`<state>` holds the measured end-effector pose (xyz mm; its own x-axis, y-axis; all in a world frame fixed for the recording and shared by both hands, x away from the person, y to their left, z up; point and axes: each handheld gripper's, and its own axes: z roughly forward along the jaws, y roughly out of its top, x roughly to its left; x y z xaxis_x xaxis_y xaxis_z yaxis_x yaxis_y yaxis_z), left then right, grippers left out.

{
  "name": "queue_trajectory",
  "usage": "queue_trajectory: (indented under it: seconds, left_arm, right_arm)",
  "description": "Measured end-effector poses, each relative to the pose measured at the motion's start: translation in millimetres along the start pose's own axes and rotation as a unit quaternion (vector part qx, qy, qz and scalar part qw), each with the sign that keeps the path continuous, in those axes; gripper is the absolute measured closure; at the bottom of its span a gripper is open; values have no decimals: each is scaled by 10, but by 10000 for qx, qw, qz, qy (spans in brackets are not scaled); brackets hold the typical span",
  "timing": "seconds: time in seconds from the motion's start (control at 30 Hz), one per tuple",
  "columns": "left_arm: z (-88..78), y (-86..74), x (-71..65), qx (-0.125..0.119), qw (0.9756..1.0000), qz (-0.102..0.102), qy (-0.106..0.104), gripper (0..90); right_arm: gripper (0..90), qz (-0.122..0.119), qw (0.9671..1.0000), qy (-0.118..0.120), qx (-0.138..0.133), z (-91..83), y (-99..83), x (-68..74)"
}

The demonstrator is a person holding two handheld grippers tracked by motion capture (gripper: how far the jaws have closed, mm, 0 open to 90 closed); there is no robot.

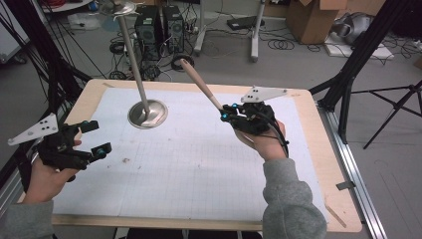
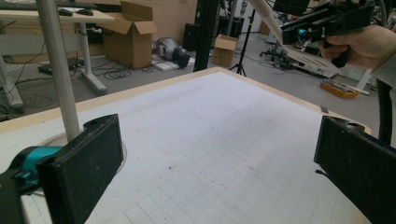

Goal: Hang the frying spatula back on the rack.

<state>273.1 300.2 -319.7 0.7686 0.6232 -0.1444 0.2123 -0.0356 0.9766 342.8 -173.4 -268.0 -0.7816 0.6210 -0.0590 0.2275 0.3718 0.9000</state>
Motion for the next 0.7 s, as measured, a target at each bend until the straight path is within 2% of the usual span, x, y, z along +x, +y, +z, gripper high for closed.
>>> queue_trajectory:
  seconds: [0.17, 0.27, 0.7]
  left_arm:
    - [-24, -2, -10, 3, 10000, -10, 32, 18]
    - [-39, -8, -13, 8, 10000, -21, 33, 18]
    - [-113, -28, -29, 15, 9999, -43, 99, 18]
  right_arm:
    - [775, -34, 10000, 24, -71, 29, 96, 5]
    - [776, -160, 9998, 29, -93, 48, 136, 10]
    - [775, -248, 9995, 35, -216, 178, 331, 37]
